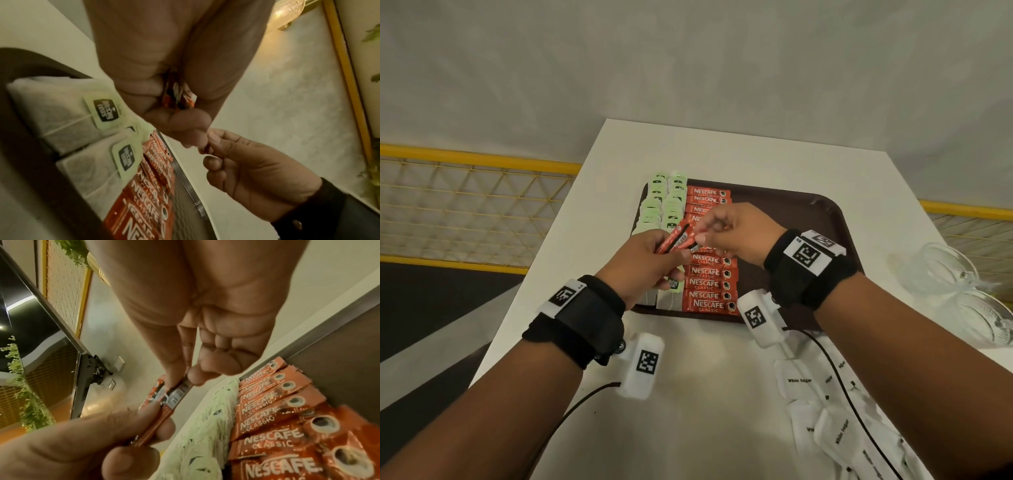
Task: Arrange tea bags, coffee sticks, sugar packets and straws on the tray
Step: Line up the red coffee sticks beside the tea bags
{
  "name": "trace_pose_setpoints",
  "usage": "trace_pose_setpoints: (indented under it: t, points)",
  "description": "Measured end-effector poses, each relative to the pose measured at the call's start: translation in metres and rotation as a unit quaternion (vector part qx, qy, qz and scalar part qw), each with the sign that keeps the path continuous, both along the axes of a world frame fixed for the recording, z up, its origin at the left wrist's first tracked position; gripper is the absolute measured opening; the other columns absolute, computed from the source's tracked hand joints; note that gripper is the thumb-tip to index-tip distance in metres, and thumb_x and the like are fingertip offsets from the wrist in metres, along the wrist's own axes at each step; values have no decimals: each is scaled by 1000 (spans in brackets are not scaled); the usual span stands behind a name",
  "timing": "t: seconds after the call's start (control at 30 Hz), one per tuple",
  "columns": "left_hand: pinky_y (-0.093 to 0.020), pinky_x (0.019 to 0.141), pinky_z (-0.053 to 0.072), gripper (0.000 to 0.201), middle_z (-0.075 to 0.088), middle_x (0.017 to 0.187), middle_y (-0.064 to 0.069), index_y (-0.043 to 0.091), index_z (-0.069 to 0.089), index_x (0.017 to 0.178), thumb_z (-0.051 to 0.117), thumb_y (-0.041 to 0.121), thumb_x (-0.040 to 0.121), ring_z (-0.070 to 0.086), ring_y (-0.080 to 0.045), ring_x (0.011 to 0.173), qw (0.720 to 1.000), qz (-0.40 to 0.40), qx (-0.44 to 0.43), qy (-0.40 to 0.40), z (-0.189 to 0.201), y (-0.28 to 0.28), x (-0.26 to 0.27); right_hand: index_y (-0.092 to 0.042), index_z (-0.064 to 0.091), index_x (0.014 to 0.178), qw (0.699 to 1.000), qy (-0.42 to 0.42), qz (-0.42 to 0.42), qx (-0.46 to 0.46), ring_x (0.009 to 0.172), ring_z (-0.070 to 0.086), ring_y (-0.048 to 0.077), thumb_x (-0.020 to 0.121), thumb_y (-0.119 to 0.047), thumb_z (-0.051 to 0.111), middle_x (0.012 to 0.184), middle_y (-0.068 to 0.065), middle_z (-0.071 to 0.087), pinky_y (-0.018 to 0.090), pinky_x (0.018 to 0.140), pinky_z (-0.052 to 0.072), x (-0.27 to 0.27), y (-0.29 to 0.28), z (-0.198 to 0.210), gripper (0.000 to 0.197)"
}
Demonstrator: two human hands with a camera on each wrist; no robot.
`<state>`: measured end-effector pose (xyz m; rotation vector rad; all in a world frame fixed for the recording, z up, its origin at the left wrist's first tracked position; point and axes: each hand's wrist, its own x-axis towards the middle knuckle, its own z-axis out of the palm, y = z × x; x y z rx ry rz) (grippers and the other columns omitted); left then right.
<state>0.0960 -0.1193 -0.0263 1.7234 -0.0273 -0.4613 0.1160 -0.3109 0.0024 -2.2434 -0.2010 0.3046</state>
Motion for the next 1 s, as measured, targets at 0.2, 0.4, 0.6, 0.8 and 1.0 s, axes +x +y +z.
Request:
trace_pose_setpoints:
  t: [0.2, 0.4, 0.6, 0.8, 1.0]
  points:
    - [-17, 48, 31, 33, 64, 82, 0, 12, 59, 105, 49, 43, 100, 38, -6, 57, 992, 27, -105, 71, 1, 0, -5, -9, 71, 89, 991, 16, -32, 125, 77, 68, 24, 83, -6, 73, 88, 18, 72, 38, 81, 58, -10, -10, -5, 7]
    - [-22, 58, 42, 20, 72, 89, 5, 14, 64, 97, 68, 32, 89, 60, -2, 67, 997, 36, -66, -4, -5, 0, -15, 2, 67, 103, 952, 112, -77, 276, 81, 66, 20, 80, -4, 72, 92, 15, 68, 29, 79, 58, -19, -15, -1, 25]
    - [-10, 53, 47, 16, 74, 102, -3, 14, 63, 97, 71, 25, 87, 69, -1, 76, 995, 56, -73, -40, -5, -1, -20, 5, 65, 106, 951, 149, -92, 254, 64, 68, 16, 82, 1, 69, 79, 13, 69, 19, 58, 56, -24, -15, 1, 25]
    - [-20, 57, 50, 28, 74, 99, -1, 11, 61, 101, 73, 31, 86, 71, -17, 86, 999, 29, 3, -36, -5, 8, -19, -1, 69, 100, 969, 86, -111, 204, 62, 60, 12, 82, 0, 71, 79, 9, 67, 20, 56, 49, -24, -16, -2, 19]
    - [-24, 60, 44, 14, 70, 97, -2, 16, 54, 95, 56, 29, 98, 64, -14, 75, 991, 70, 57, -100, 5, 2, -14, -15, 70, 91, 997, 29, -33, 68, 68, 61, 14, 82, -8, 74, 80, 9, 70, 26, 65, 50, -25, -5, 10, 12]
